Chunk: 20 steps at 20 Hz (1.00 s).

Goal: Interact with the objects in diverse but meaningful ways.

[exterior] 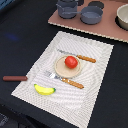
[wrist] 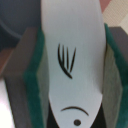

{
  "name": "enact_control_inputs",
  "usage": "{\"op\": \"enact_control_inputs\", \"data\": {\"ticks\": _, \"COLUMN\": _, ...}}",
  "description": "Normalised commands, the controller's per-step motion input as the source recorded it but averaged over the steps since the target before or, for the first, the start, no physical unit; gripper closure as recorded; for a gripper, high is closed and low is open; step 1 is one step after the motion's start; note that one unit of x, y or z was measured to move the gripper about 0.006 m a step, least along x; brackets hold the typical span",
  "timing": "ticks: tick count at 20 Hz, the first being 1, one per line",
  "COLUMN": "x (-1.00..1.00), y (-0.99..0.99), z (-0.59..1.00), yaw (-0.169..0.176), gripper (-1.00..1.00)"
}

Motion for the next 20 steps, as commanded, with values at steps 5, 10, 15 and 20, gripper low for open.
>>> {"op": "enact_control_inputs", "data": {"ticks": 5, "x": -0.85, "y": 0.11, "z": -0.02, "yaw": 0.000, "gripper": 1.00}}
{"op": "enact_control_inputs", "data": {"ticks": 10, "x": -0.22, "y": -0.02, "z": -0.10, "yaw": 0.000, "gripper": 1.00}}
{"op": "enact_control_inputs", "data": {"ticks": 15, "x": -0.13, "y": -0.06, "z": -0.16, "yaw": 0.000, "gripper": 1.00}}
{"op": "enact_control_inputs", "data": {"ticks": 20, "x": -0.10, "y": -0.09, "z": -0.14, "yaw": 0.000, "gripper": 1.00}}
